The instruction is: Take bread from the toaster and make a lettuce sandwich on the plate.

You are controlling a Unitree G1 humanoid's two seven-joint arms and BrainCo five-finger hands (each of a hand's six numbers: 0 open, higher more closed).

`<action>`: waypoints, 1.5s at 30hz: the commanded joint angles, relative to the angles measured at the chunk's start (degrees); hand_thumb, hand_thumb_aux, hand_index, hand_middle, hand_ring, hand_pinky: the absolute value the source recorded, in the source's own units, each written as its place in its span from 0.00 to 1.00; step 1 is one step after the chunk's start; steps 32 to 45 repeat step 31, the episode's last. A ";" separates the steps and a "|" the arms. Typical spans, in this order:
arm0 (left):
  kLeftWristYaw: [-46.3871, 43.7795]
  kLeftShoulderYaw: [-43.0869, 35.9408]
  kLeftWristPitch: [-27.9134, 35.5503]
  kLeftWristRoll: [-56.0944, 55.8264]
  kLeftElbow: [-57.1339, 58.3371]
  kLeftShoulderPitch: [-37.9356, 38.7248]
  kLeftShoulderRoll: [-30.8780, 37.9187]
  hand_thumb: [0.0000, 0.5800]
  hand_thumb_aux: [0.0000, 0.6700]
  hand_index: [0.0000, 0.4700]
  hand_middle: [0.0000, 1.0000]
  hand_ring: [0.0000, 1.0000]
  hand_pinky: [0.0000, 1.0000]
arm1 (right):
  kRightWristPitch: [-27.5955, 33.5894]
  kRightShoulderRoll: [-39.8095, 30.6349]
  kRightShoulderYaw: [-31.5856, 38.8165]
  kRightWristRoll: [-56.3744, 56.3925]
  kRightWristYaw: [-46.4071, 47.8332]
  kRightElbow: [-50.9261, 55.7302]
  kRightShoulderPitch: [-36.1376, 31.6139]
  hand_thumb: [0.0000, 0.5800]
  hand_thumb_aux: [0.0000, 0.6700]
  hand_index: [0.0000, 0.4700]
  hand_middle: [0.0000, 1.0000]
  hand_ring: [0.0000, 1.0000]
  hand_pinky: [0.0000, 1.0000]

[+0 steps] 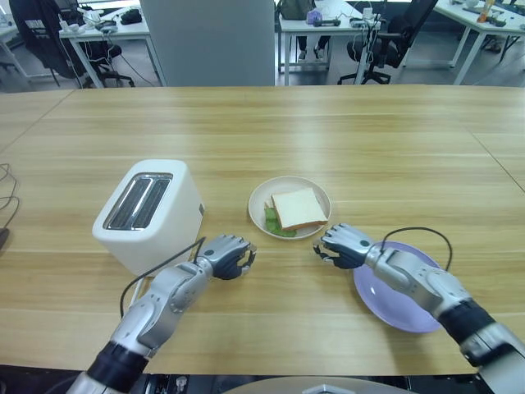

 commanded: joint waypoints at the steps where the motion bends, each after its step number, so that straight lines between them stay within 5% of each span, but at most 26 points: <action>1: 2.45 6.41 2.20 -5.46 -9.18 4.19 -3.56 0.21 0.11 0.11 0.88 0.88 0.88 | 2.30 -1.07 -7.60 11.27 4.27 -12.02 6.13 1.00 1.00 0.98 0.98 0.98 0.98; 2: 3.54 7.96 2.56 -6.63 -11.65 5.16 -5.10 0.00 0.00 0.00 0.71 0.71 0.71 | 3.11 -0.66 -9.87 14.13 4.46 -14.56 7.76 1.00 1.00 0.98 0.96 0.96 0.96; 3: 4.55 9.33 2.91 -7.93 -14.29 6.12 -6.90 0.00 0.00 0.00 0.13 0.13 0.13 | 3.79 -0.05 -12.39 17.20 4.34 -17.11 9.47 0.94 0.75 0.74 0.84 0.84 0.84; 4: 5.28 10.24 3.07 -8.92 -16.26 6.83 -8.42 0.00 0.00 0.00 0.13 0.13 0.13 | 4.43 0.59 -14.49 19.65 4.34 -19.20 10.87 0.94 0.75 0.74 0.84 0.84 0.84; 5: 6.24 10.86 2.75 -9.91 -18.01 7.31 -9.98 0.00 0.00 0.00 0.04 0.04 0.04 | 5.14 1.47 -16.78 21.91 3.93 -21.49 12.53 0.88 0.65 0.63 0.81 0.81 0.81; 6: 7.34 11.20 2.00 -10.60 -19.51 7.64 -11.34 0.00 0.00 0.00 0.00 0.00 0.00 | 5.51 2.45 -19.08 23.55 3.13 -23.78 14.29 0.56 0.33 0.33 0.70 0.70 0.70; 7: 8.41 11.36 1.11 -11.14 -20.57 7.94 -12.51 0.00 0.00 0.00 0.00 0.00 0.00 | 5.63 3.42 -20.92 24.50 2.41 -25.66 15.89 0.00 0.00 0.00 0.45 0.45 0.45; 13: 14.56 11.13 -5.39 -10.25 -22.51 11.95 -17.27 0.00 0.00 0.00 0.00 0.00 0.00 | 2.16 9.89 -25.14 24.27 -0.46 -30.82 22.48 0.00 0.00 0.00 0.23 0.23 0.23; 15: 16.45 11.06 -8.44 -8.94 -21.64 12.56 -17.51 0.00 0.00 0.00 0.00 0.00 0.00 | 0.08 11.89 -25.31 23.29 -1.43 -30.68 23.67 0.00 0.00 0.00 0.04 0.04 0.04; 17: 17.95 11.12 -11.11 -8.13 -20.08 12.47 -17.26 0.00 0.00 0.00 0.00 0.00 0.00 | -2.43 13.00 -25.38 21.68 -2.33 -29.90 24.18 0.00 0.00 0.00 0.00 0.00 0.00; 30: 20.22 10.16 -20.88 -6.89 -10.66 12.13 -15.03 0.00 0.00 0.00 0.00 0.00 0.00 | -6.48 16.74 -20.44 19.84 0.29 -29.37 24.13 0.00 0.00 0.00 0.00 0.00 0.00; 45: 20.32 10.30 -21.20 -7.02 -10.48 12.25 -14.97 0.00 0.00 0.00 0.00 0.00 0.00 | -6.81 16.68 -20.17 19.49 0.44 -29.31 24.15 0.00 0.00 0.00 0.00 0.00 0.00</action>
